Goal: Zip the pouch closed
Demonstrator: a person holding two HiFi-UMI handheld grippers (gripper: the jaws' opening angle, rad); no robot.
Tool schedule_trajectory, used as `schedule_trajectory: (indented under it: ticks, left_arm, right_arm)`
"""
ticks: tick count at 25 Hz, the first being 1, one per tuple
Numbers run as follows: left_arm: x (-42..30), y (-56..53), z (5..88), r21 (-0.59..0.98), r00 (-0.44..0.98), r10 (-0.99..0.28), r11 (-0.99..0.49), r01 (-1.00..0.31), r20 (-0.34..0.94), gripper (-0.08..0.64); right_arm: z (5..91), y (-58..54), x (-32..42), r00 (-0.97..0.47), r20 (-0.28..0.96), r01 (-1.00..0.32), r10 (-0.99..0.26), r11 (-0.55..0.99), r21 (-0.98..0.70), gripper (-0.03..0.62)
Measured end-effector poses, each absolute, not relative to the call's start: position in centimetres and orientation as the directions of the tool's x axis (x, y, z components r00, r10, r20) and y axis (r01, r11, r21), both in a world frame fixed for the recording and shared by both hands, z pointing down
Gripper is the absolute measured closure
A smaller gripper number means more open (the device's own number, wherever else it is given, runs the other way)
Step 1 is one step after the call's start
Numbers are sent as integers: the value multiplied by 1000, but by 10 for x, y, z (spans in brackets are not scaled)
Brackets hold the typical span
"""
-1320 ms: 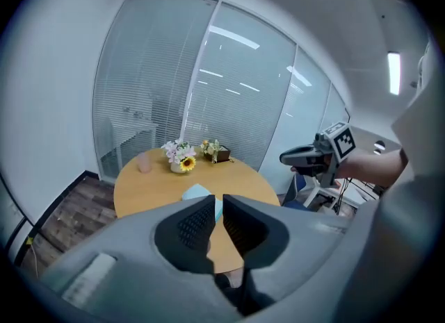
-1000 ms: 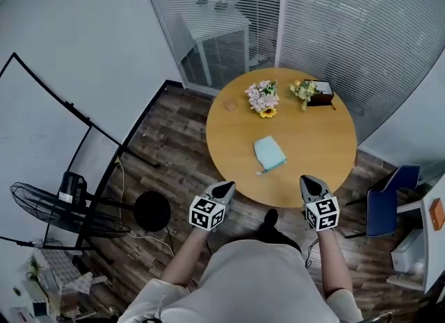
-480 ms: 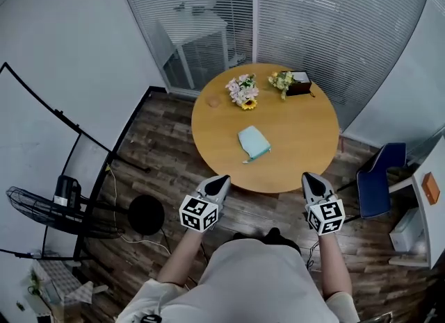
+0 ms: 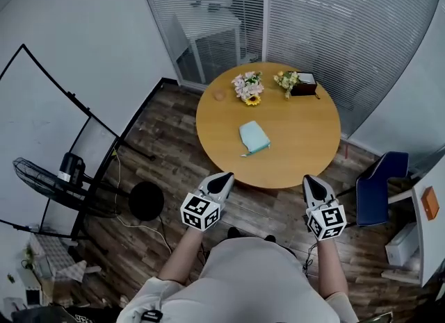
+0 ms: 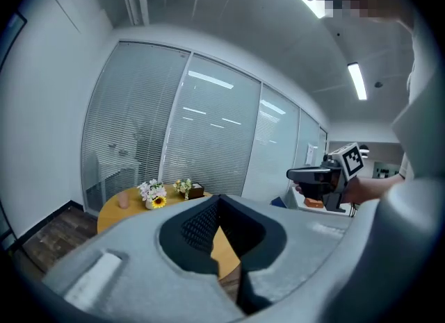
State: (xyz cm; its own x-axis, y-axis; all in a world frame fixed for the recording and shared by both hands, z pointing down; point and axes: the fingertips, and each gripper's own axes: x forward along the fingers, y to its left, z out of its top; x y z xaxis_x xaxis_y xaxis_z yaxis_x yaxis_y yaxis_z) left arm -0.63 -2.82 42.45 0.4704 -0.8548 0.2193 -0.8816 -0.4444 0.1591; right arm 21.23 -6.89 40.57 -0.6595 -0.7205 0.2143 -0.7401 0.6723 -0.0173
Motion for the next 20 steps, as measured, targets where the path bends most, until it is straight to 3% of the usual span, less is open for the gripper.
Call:
schedule_trajectory:
  ticks: [20]
  left_arm:
    - [17, -7, 418, 167, 440, -872, -411, -896, 213, 541]
  right_arm:
    - [399, -61, 219, -708, 187, -698, -681, 714, -44, 589]
